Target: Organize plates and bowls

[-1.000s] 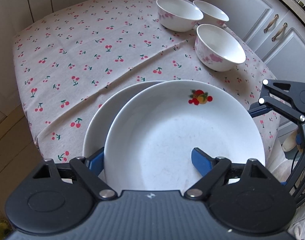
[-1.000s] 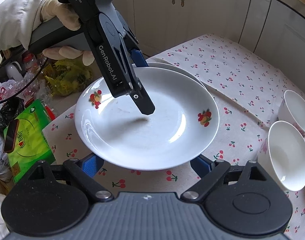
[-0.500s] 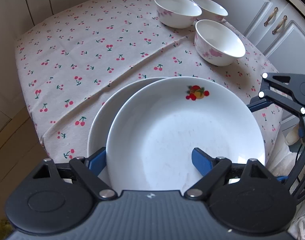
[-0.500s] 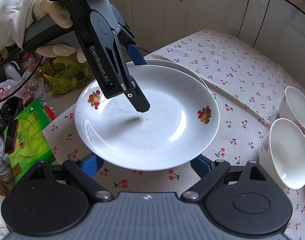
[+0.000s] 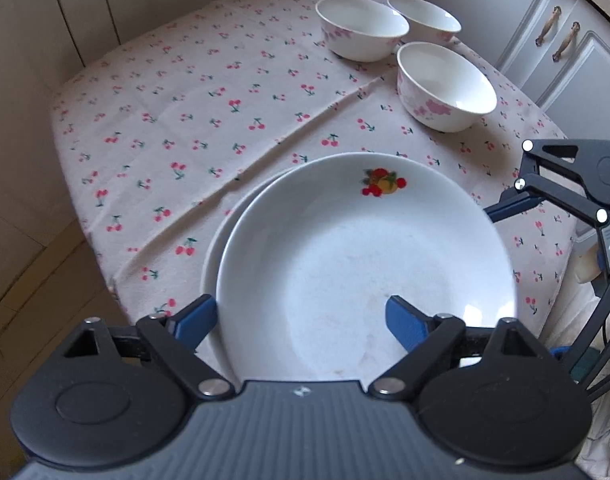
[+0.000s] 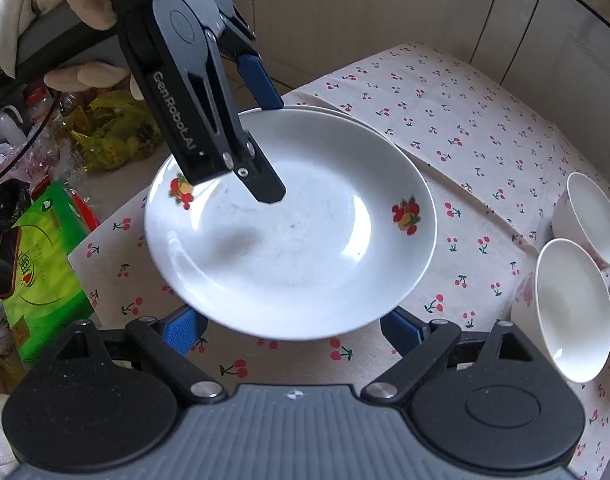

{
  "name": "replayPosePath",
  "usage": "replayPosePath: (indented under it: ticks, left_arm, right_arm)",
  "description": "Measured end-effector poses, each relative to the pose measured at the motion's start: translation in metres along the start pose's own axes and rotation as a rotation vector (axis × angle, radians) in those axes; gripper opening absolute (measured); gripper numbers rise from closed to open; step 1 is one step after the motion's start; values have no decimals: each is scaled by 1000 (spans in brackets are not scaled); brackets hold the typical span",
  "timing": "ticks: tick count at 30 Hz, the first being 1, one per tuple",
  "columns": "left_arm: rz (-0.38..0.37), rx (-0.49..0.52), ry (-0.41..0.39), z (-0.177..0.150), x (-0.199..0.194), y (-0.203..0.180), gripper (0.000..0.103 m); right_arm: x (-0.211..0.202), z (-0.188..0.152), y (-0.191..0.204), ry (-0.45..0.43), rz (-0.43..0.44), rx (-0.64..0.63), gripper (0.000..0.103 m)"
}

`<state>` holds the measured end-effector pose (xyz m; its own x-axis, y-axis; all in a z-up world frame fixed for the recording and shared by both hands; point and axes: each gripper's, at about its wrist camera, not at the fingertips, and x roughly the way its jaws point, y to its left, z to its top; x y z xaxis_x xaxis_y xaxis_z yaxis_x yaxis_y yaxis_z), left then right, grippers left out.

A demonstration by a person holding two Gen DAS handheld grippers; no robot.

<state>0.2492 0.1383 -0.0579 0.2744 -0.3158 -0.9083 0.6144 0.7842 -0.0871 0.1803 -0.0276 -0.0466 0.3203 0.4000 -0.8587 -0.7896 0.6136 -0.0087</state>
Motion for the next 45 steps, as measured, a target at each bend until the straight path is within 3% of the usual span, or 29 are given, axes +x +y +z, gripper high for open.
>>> replayPosePath:
  ticks: [9, 15, 19, 23, 27, 30, 36, 39, 45]
  left_arm:
    - [27, -13, -18, -10, -3, 1, 96]
    - [155, 44, -223, -20, -33, -38, 97]
    - [209, 48, -363, -19, -40, -76, 98]
    - [183, -25, -506, -15, -38, -108, 99]
    - [226, -98, -580, -2, -26, -140, 99]
    - [211, -134, -585, 9, -10, -158, 99]
    - [259, -80, -545, 36, 34, -183, 99]
    - [299, -67, -541, 48, 50, -188, 99]
    - [297, -44, -507, 67, 81, -189, 98]
  right_arm:
    - [-5, 0, -6, -46, 1, 40, 99]
    - [-44, -28, -31, -237, -20, 125, 100]
    - [-66, -48, -60, -317, -87, 216, 100]
    - [-83, -71, -94, -361, -140, 301, 100]
    - [-90, -93, -122, -384, -181, 364, 100]
    - [-91, -104, -141, -411, -178, 398, 100]
    - [-81, -110, -177, -419, -131, 464, 99]
    - [-73, -109, -187, -416, -124, 470, 98]
    - [-53, -100, -204, -404, -107, 486, 92]
